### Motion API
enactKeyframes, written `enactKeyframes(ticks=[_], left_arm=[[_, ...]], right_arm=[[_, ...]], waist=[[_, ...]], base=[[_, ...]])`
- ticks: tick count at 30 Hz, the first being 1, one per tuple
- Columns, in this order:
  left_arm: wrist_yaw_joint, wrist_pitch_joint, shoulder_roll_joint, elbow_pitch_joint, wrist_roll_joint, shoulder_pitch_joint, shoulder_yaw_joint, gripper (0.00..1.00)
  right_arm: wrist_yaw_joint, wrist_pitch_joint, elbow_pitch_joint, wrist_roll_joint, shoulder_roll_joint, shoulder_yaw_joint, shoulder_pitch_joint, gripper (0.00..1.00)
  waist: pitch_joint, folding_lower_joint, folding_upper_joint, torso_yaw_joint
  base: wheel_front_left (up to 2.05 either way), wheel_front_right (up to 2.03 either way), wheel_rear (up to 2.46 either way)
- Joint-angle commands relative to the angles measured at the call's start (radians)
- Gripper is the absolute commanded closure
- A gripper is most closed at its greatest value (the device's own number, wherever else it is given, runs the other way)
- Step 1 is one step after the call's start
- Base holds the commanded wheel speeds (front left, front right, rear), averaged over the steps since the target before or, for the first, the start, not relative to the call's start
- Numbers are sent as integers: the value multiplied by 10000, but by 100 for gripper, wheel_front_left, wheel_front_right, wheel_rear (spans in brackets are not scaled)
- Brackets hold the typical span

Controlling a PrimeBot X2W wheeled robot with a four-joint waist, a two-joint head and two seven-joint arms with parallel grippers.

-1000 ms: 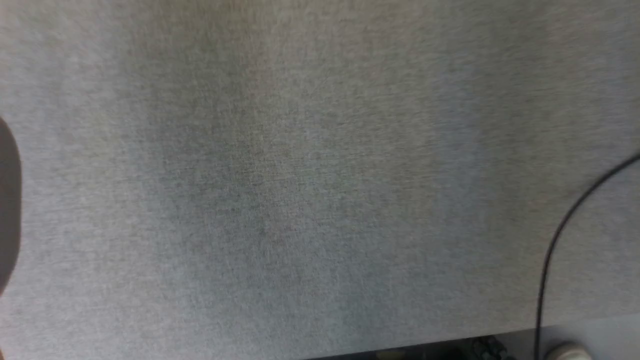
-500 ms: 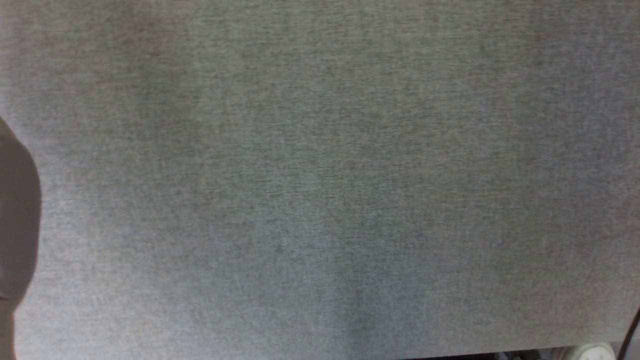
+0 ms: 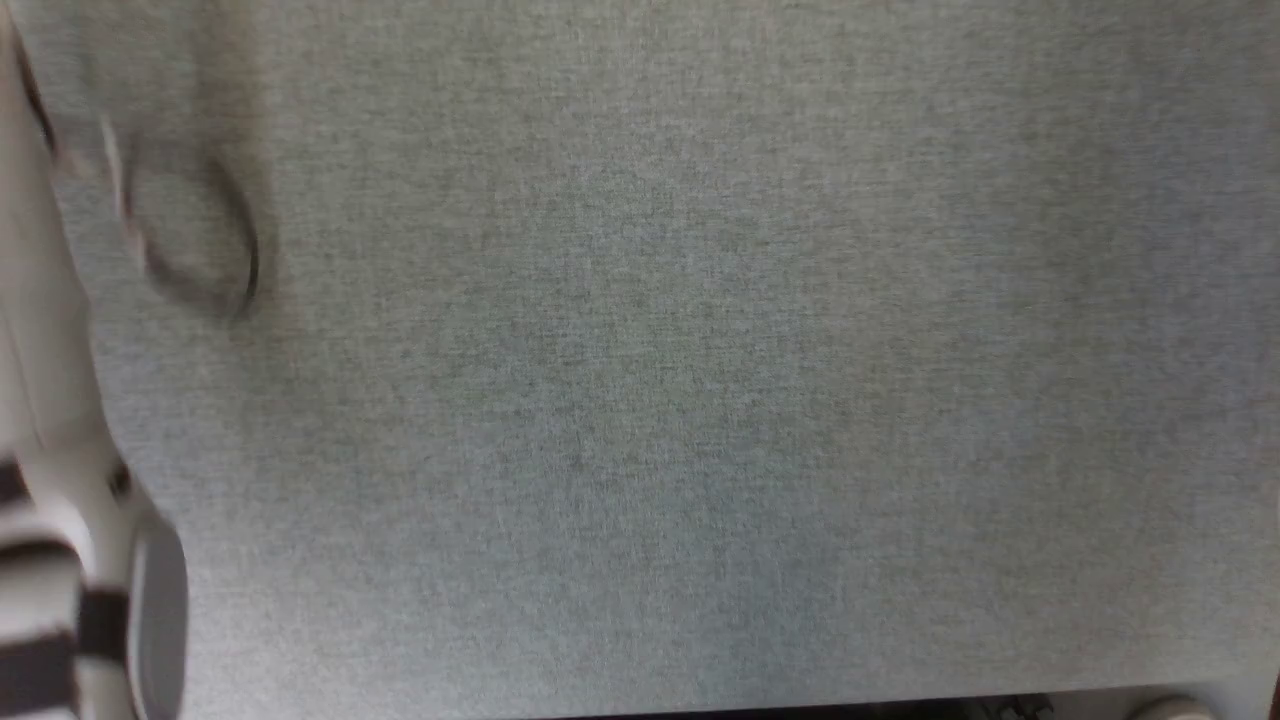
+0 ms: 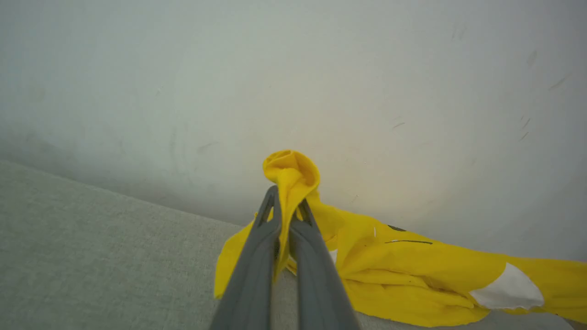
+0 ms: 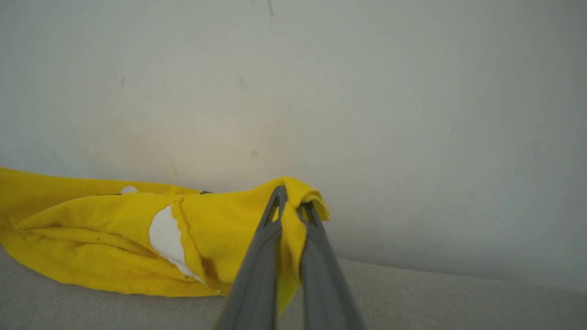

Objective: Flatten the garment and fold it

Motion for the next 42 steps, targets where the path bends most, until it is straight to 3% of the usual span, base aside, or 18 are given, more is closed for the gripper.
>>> enactKeyframes(ticks=[1, 9, 23, 34, 42], left_arm=[[148, 178, 61, -445, -99, 745, 118, 100], [713, 692, -75, -2271, -178, 4523, 295, 100], [810, 829, -362, -3410, -72, 9902, 28, 100], [805, 974, -895, -3766, -605, 12778, -43, 100], [745, 1555, -620, -4261, -710, 14166, -160, 100]], right_arm=[[-11, 195, -430, 280, -176, -27, 697, 100], [-11, 1075, -2368, 992, -330, -475, 4225, 100], [-11, 1481, -4079, 2042, 871, -2046, 9726, 100], [-11, 1735, -4615, 2900, 1166, -3302, 12634, 100], [-11, 2179, -4808, 3799, 1172, -3508, 14134, 100]], waist=[[-381, 1, 0, 12], [-1377, 1, 0, -92], [-3557, 1, 0, 5], [-5083, 1, 0, 56], [-6157, 1, 0, 54]], base=[[0, 0, 0], [0, 0, 0], [0, 0, 0], [0, 0, 0], [0, 0, 0]])
